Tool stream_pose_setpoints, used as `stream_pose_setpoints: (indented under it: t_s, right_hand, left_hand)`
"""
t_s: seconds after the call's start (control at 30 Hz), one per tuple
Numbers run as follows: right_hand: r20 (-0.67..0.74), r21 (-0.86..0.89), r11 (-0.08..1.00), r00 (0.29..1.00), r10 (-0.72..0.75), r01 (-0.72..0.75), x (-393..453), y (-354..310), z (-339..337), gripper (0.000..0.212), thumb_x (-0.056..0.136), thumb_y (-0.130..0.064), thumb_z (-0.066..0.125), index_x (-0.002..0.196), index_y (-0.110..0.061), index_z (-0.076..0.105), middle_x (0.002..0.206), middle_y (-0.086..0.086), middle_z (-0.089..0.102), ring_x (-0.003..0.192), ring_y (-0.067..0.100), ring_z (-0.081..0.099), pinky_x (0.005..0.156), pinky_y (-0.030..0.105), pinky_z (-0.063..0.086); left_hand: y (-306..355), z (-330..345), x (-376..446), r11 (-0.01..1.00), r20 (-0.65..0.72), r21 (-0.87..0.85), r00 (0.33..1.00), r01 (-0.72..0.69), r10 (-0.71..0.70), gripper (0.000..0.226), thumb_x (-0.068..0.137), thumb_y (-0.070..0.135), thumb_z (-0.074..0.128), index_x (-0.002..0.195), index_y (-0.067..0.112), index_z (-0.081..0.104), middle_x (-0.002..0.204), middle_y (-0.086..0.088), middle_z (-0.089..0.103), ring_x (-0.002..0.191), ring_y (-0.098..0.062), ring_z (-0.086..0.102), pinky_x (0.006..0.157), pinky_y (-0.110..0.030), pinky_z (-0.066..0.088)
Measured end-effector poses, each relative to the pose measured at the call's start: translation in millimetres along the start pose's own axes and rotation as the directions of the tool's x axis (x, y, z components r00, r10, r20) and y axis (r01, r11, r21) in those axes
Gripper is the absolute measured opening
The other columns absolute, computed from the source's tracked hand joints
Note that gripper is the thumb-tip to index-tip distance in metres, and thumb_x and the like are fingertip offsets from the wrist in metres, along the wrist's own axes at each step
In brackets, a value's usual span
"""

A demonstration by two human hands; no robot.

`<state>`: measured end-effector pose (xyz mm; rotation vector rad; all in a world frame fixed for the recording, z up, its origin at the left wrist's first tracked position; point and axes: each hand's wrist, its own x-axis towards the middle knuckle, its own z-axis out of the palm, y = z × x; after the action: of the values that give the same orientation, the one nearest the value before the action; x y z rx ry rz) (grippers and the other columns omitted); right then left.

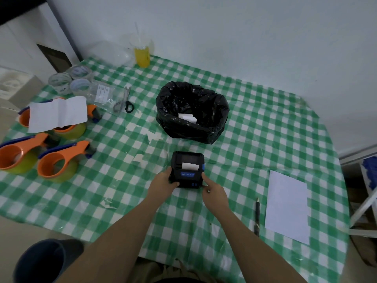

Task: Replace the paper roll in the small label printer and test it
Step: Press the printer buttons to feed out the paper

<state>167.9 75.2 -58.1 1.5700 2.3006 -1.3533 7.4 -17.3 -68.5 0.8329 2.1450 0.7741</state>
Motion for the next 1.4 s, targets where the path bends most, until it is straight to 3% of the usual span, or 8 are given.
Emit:
stream_pose_setpoints:
  t_s: [0.27,0.33,0.43,0.47,0.53,0.73,1.03,1.4]
  right_hand:
    - [-0.011,-0.019,1.000,1.000,-0.016,0.015,0.9,-1.1,-2.5,0.052,0.093,-0.008,0.040,0.139,-0.033,0.038,0.071,0.005,0.056,0.044,0.010,0.035,0.043,0.022,0.034]
    - [-0.006,-0.039,0.999,1.000,-0.019,0.019,-0.1,-3.0,-4.8,0.051,0.094,-0.010,0.041,0.140,-0.032,0.038,0.085,0.006,0.064,0.048,0.009,0.041,0.046,0.021,0.038]
    - [-0.004,-0.040,0.999,0.999,-0.034,0.034,-2.0,-5.3,-5.4,0.050,0.094,-0.014,0.046,0.141,-0.031,0.036,0.124,0.009,0.062,0.087,0.020,0.063,0.072,0.032,0.054]
    - [-0.001,-0.040,0.998,0.999,-0.044,0.044,-3.1,-5.5,-5.4,0.050,0.094,-0.017,0.049,0.141,-0.031,0.036,0.130,0.007,0.059,0.102,0.021,0.062,0.083,0.035,0.055]
    - [-0.004,-0.031,0.998,0.998,-0.058,0.057,-3.3,-6.0,-6.5,0.052,0.092,-0.021,0.055,0.141,-0.029,0.037,0.134,0.004,0.058,0.112,0.020,0.059,0.092,0.037,0.052]
    - [-0.065,-0.050,0.998,0.997,-0.041,0.038,-0.1,-12.4,-6.9,0.052,0.088,-0.026,0.063,0.136,-0.023,0.045,0.130,0.004,0.060,0.111,0.019,0.059,0.090,0.033,0.049]
    - [-0.100,0.026,1.000,0.995,-0.010,0.012,7.2,-17.3,-2.1,0.040,0.083,-0.016,0.066,0.122,-0.018,0.055,0.119,0.005,0.064,0.095,0.020,0.065,0.082,0.038,0.056]
    - [-0.097,0.040,0.999,0.995,0.005,-0.001,13.9,-18.1,1.4,0.032,0.081,-0.010,0.069,0.110,-0.012,0.057,0.116,0.007,0.063,0.096,0.023,0.065,0.084,0.039,0.055]
  left_hand:
    - [0.2,-1.1,-1.4,0.999,0.003,-0.034,1.000,0.008,-0.008,0.048,0.079,0.010,0.068,0.125,0.012,0.053,0.113,-0.012,0.069,0.104,-0.029,0.064,0.090,-0.043,0.054]
    - [0.6,-1.9,-1.1,0.999,0.011,-0.033,1.000,0.017,-0.017,0.048,0.079,0.010,0.068,0.125,0.012,0.054,0.112,-0.013,0.069,0.104,-0.029,0.064,0.090,-0.044,0.054]
    - [2.1,-2.0,-1.0,0.999,0.014,-0.045,0.999,0.031,-0.030,0.048,0.078,0.007,0.068,0.123,0.011,0.054,0.112,-0.014,0.069,0.104,-0.030,0.064,0.090,-0.044,0.053]
    - [3.0,-2.0,-1.1,0.998,0.012,-0.062,0.999,0.033,-0.032,0.048,0.077,0.004,0.068,0.123,0.010,0.055,0.112,-0.015,0.069,0.104,-0.031,0.064,0.090,-0.043,0.054]
    - [6.1,-3.1,-1.6,0.995,0.013,-0.096,0.999,0.036,-0.035,0.049,0.076,-0.003,0.065,0.123,0.007,0.054,0.114,-0.017,0.068,0.106,-0.033,0.063,0.090,-0.041,0.053]
    - [9.7,-8.5,-2.2,0.994,0.020,-0.075,0.996,0.082,-0.081,0.054,0.085,0.002,0.060,0.136,0.007,0.045,0.131,-0.022,0.057,0.106,-0.031,0.059,0.093,-0.037,0.048]
    - [12.4,-7.8,-4.2,0.993,-0.014,-0.068,0.995,0.096,-0.097,0.043,0.084,0.002,0.058,0.126,0.005,0.055,0.126,-0.017,0.062,0.107,-0.031,0.063,0.092,-0.039,0.051]
    - [11.3,-5.1,-2.4,0.994,-0.050,-0.003,0.993,0.111,-0.111,0.041,0.084,0.004,0.056,0.125,0.008,0.055,0.123,-0.016,0.063,0.109,-0.032,0.060,0.092,-0.041,0.050]
